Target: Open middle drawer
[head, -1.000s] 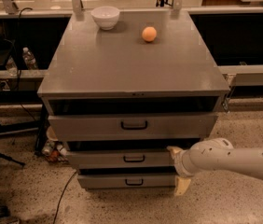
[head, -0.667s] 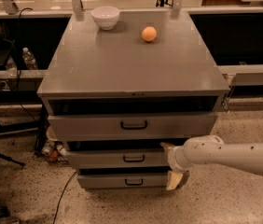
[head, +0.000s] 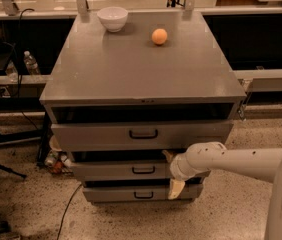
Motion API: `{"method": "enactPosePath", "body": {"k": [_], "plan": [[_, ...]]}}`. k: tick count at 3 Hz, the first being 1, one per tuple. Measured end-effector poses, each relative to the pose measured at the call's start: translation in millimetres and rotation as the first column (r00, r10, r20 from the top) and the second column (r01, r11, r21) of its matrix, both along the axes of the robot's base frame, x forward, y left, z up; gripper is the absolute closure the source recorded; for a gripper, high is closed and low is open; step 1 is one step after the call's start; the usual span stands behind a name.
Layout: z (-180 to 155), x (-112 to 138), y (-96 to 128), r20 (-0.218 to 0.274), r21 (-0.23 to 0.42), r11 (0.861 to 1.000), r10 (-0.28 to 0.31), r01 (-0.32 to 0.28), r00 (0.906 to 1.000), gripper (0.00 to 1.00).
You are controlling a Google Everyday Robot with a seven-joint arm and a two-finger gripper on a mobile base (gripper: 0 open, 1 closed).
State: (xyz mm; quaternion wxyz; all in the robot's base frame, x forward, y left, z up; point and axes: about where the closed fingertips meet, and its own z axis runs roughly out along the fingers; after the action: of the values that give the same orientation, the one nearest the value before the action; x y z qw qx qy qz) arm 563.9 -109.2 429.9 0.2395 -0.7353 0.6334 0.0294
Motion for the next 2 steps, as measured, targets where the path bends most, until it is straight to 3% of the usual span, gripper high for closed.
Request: {"method": "enactPosePath", "body": {"k": [1, 2], "plan": [[-12.3, -4.2, 4.8, -0.030, 0.007, 1.000, 0.006, -0.005, 0.9995, 0.16], [-18.5, -30.1, -9.8, -0.081, -0.008, 1.000, -0.006, 0.005, 0.9967, 0.49]]}}
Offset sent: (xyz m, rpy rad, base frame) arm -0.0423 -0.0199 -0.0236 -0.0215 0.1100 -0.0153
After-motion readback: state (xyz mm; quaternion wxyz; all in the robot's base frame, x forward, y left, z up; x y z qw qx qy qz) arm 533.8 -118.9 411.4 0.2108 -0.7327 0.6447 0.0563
